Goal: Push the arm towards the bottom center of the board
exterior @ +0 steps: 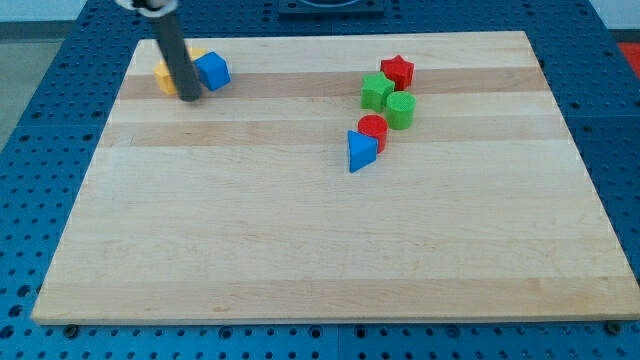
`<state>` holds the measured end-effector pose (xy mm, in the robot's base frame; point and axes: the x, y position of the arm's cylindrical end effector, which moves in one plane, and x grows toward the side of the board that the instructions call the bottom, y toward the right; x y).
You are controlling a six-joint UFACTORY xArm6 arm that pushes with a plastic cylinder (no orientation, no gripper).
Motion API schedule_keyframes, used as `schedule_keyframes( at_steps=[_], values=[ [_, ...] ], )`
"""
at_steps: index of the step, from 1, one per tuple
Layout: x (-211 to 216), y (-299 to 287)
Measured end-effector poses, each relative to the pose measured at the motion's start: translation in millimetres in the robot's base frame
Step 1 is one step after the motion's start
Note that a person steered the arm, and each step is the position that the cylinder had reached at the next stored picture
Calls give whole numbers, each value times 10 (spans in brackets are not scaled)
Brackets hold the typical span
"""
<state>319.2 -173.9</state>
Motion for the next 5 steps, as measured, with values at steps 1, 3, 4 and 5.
schedule_keyframes(
  at_steps=[1,3,4,5],
  values=[
    [118,423],
    [-314,784],
    [-317,783],
    [-323,718]
  ],
)
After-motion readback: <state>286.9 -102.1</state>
